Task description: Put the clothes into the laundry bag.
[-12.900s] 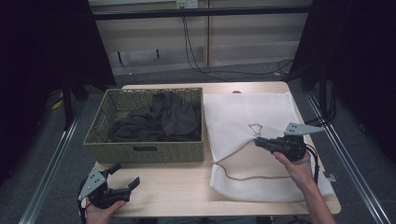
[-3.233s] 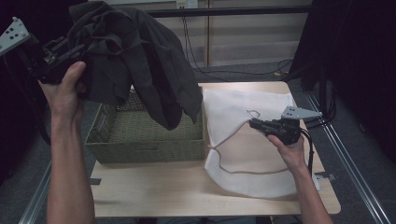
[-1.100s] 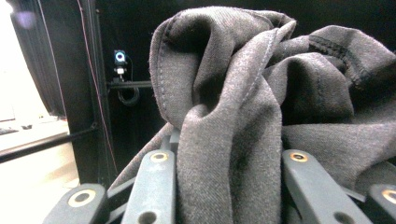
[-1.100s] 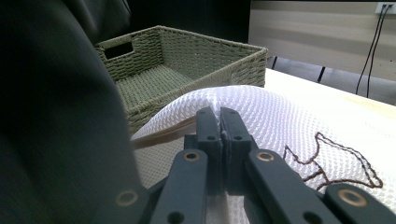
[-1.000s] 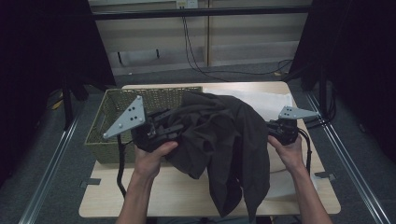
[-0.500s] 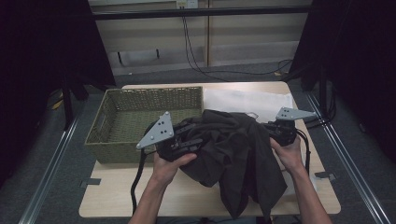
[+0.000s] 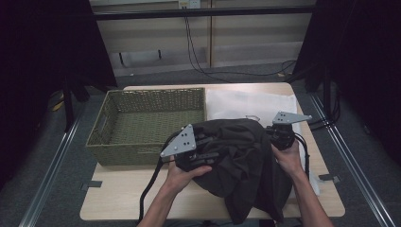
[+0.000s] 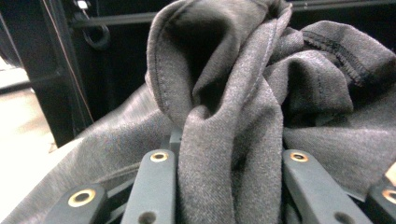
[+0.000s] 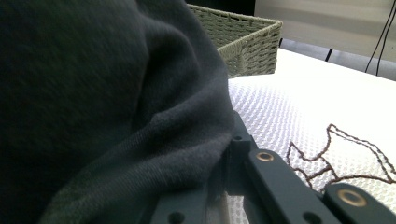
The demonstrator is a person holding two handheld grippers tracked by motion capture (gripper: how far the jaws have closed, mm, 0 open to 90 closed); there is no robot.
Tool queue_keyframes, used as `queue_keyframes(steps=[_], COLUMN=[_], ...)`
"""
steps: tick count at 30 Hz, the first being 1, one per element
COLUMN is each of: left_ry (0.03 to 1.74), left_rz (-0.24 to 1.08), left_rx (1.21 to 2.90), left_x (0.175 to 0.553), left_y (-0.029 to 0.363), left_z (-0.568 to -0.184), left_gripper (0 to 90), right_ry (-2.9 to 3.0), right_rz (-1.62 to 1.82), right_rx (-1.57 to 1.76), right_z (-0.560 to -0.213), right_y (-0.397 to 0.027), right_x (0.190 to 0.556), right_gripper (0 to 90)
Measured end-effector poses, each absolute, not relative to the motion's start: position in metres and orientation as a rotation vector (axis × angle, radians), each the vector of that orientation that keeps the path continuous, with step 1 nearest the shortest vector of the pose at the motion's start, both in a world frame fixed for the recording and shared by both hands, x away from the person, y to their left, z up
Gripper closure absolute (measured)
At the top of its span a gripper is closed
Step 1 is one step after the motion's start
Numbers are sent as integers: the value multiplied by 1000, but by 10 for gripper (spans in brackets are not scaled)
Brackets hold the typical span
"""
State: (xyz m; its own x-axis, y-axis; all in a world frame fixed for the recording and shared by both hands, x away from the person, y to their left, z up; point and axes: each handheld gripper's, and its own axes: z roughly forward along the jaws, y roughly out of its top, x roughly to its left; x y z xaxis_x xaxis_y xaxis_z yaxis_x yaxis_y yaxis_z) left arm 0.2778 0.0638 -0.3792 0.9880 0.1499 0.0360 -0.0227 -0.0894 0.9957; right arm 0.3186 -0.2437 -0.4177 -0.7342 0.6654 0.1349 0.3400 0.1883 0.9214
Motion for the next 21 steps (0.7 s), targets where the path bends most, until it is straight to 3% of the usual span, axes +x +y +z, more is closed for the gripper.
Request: queue_keyframes(steps=[21], left_ry=[190], left_rz=[8], left_rx=[1964], left_x=[275], left_y=[21], left_z=[-474], left_gripper=[691], right_ry=[2204], right_rz=[1555], right_rx=[914], right_z=[-413], right_y=[-236], right_x=[315], right_gripper=[887])
